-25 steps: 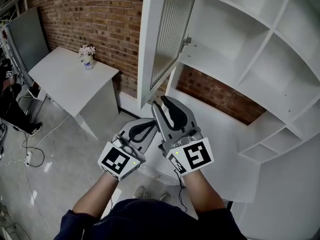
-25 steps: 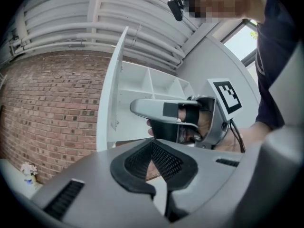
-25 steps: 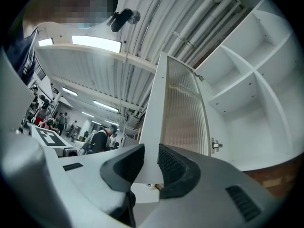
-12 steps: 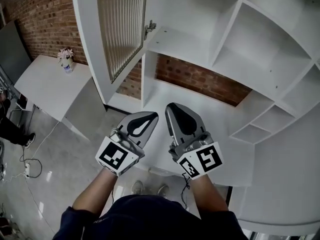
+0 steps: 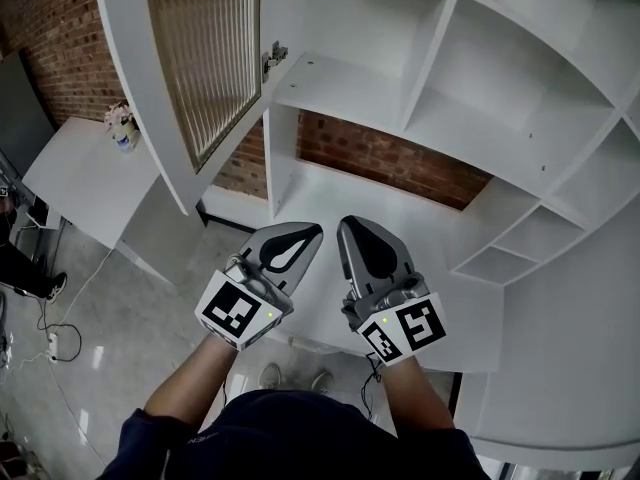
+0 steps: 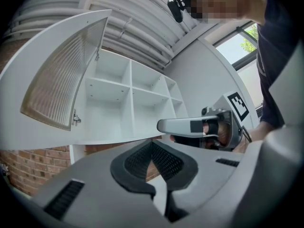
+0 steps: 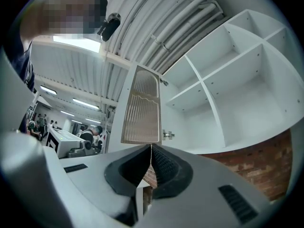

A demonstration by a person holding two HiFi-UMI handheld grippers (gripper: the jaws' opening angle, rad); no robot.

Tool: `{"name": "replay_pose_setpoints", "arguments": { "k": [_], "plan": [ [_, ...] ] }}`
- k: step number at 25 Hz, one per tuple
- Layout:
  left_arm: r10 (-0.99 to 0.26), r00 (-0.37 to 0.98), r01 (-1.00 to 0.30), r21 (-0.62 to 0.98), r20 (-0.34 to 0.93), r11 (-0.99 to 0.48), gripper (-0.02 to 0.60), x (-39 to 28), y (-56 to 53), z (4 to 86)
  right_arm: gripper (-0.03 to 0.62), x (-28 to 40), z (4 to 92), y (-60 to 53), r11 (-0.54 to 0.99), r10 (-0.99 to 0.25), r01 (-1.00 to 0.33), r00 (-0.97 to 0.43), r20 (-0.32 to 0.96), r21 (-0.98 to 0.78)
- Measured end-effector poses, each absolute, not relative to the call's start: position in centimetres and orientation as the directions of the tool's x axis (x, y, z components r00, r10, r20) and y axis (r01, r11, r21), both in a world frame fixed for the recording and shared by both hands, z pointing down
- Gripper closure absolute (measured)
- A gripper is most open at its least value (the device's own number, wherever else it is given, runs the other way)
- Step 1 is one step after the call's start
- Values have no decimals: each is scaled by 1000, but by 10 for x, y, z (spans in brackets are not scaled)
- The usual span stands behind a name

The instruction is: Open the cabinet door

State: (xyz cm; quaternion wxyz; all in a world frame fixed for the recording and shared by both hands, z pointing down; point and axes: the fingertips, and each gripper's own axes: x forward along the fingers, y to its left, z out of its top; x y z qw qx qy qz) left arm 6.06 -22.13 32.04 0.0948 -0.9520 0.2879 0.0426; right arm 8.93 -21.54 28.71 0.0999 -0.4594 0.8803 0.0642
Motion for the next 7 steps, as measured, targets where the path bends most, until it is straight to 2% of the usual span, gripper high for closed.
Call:
{"name": "replay_pose_setpoints", "arguments": {
  "k": [7],
  "plan": [
    [-531,837,-547,-157,-133,-822,574,64,-224,319,565,91,293,-215,561,-806,-828,-548,-221,6]
  ]
}}
